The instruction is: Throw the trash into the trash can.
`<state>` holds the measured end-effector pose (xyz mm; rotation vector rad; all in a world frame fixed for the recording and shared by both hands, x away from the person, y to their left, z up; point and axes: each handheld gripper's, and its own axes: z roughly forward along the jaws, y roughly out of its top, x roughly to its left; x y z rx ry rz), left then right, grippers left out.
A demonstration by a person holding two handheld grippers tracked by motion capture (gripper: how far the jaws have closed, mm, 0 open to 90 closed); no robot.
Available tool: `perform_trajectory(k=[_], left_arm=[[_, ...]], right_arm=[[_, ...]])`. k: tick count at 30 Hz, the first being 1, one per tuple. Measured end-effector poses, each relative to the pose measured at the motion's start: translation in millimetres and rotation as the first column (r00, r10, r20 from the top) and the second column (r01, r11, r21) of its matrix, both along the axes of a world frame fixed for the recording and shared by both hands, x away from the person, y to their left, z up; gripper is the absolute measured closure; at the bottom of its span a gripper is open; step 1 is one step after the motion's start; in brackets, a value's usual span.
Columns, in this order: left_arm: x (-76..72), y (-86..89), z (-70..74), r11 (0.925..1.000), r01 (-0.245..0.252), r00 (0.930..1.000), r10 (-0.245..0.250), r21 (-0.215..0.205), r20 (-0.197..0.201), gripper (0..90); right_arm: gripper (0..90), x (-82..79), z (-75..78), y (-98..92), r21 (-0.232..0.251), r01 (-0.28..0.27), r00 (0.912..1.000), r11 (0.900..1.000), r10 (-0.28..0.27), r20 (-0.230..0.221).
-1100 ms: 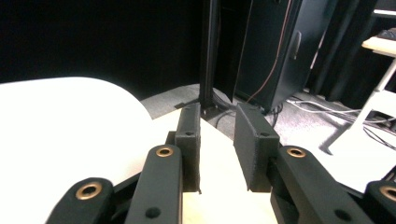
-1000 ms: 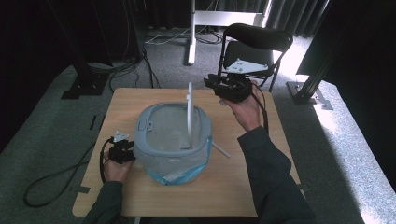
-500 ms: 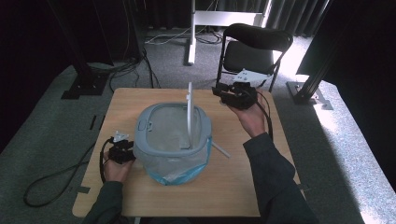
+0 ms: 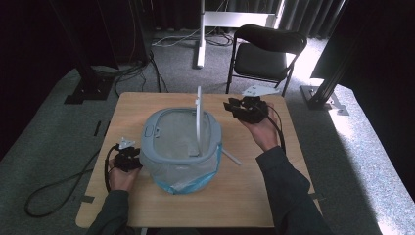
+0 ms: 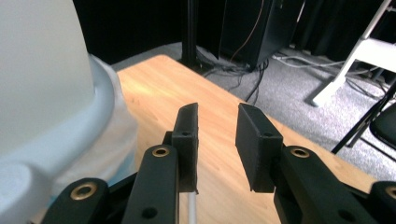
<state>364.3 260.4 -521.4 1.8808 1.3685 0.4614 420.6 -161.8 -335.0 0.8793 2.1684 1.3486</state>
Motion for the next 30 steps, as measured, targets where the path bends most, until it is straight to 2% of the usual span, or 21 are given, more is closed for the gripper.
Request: perform_trajectory(k=[9, 12, 14, 17, 20, 24, 27, 30], left_arm=[[0.0, -0.5, -0.1, 1.0, -0.001, 1.0, 0.001, 0.0, -0.001, 41.2], [0.0, -0.7, -0.2, 1.0, -0.002, 1.0, 0.002, 0.001, 0.0, 41.2], [0.0, -0.8, -0.2, 1.0, -0.001, 1.0, 0.001, 0.001, 0.0, 41.2], [-0.1, -0.2, 0.0, 1.0, 0.0, 1.0, 0.0, 0.0, 0.0, 41.2], [-0.1, 0.1, 0.0, 1.0, 0.0, 1.0, 0.0, 0.0, 0.0, 41.2], [0.0, -0.5, -0.3, 1.0, -0.001, 1.0, 0.001, 0.001, -0.002, 41.2], [-0.2, -0.6, -0.2, 1.0, -0.001, 1.0, 0.001, 0.0, 0.0, 41.2], [-0.2, -0.6, -0.3, 1.0, -0.001, 1.0, 0.001, 0.0, -0.001, 41.2]], right_arm=[[68.8, -1.1, -20.7, -2.4, -0.006, -0.015, 0.9988, 1.0, 0.015, -0.046], [68.8, -1.4, -31.6, -1.7, -0.03, -0.013, 0.9981, 0.999, 0.011, -0.061], [68.8, -1.4, -31.6, -1.7, -0.03, -0.013, 0.9981, 0.999, 0.011, -0.061], [67.9, -0.6, -45.3, -4.0, -0.036, -0.01, 0.9961, 0.999, 0.007, -0.088], [67.9, -0.6, -48.0, -4.5, -0.039, -0.01, 0.9955, 0.999, 0.006, -0.094], [67.9, -1.1, -62.5, -6.6, -0.06, -0.008, 0.9924, 0.998, 0.001, -0.123], [68.0, -1.4, -64.6, -6.7, -0.062, -0.009, 0.9915, 0.998, 0.001, -0.13], [68.7, -2.6, -82.5, -6.8, -0.087, -0.017, 0.9869, 0.996, 0.002, -0.162]])
